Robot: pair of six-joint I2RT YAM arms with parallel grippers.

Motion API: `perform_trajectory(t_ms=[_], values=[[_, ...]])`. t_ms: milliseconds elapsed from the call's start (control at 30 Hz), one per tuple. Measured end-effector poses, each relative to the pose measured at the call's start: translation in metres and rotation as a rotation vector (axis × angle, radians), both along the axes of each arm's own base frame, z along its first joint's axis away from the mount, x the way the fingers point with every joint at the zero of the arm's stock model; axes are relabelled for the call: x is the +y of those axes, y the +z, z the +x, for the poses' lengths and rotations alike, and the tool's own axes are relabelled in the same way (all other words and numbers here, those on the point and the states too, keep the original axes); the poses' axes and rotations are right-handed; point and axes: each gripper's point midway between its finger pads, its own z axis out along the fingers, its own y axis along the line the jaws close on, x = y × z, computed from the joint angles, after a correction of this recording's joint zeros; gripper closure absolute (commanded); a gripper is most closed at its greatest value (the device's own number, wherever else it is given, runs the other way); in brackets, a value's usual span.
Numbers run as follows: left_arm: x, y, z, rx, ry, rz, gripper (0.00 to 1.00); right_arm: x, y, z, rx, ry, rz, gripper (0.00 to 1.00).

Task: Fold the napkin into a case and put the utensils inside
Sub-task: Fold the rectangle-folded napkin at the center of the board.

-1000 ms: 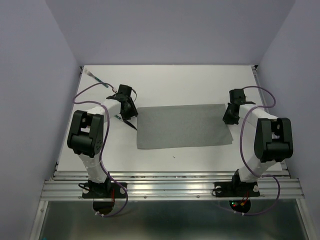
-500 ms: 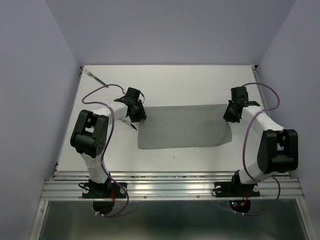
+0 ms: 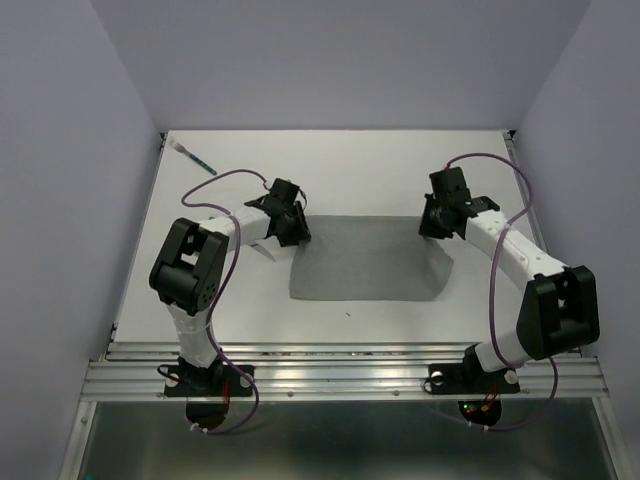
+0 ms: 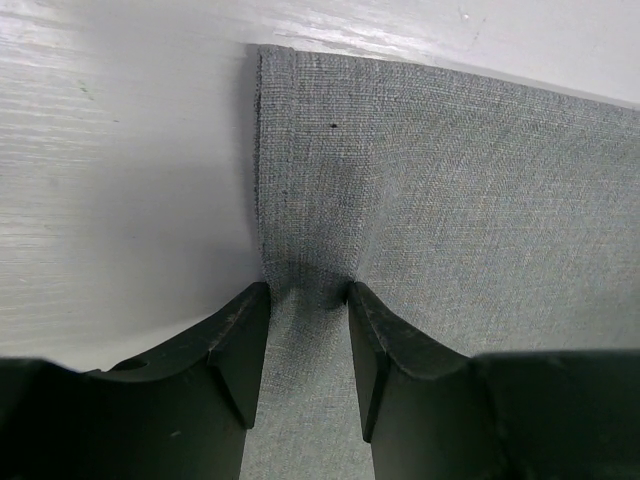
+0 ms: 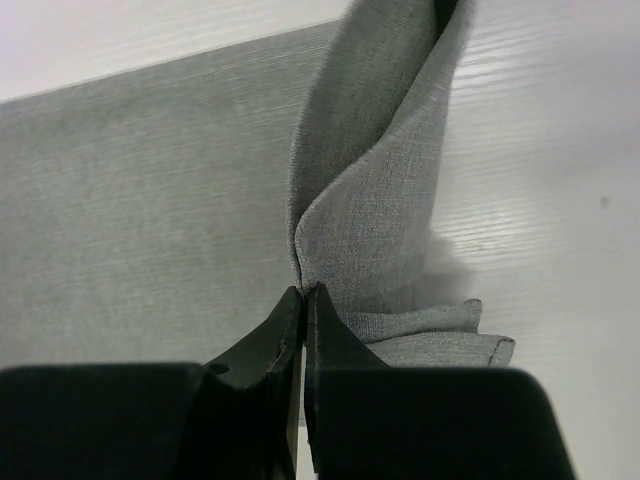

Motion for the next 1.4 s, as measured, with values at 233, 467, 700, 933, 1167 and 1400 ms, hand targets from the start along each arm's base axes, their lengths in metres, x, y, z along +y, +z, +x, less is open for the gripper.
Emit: perform_trajectory(t_ms=[233,467,700,933,1167,1400], values=[[-0.011,0.000,-0.003,0.003,-0.008,-0.027,0.51,0.070,0.007,-0.007,-0.009,0.145,0.037,0.99],[-0.013,0.000,-0.003,0.007,-0.001,-0.035,0.51,0.151,0.000,-0.017,0.016,0.285,0.066,0.99],[-0.013,0.000,-0.004,0.005,0.005,-0.043,0.51,0.214,-0.006,-0.017,0.020,0.366,0.103,0.99],[-0.013,0.000,-0.004,-0.005,0.008,-0.052,0.51,0.247,-0.006,-0.014,0.007,0.393,0.147,0.99],[-0.014,0.000,-0.006,-0.010,0.016,-0.067,0.51,0.249,-0.005,-0.011,-0.003,0.364,0.167,0.99],[-0.026,0.001,-0.012,0.006,0.026,-0.091,0.52,0.246,-0.002,-0.009,-0.016,0.345,0.166,0.99]])
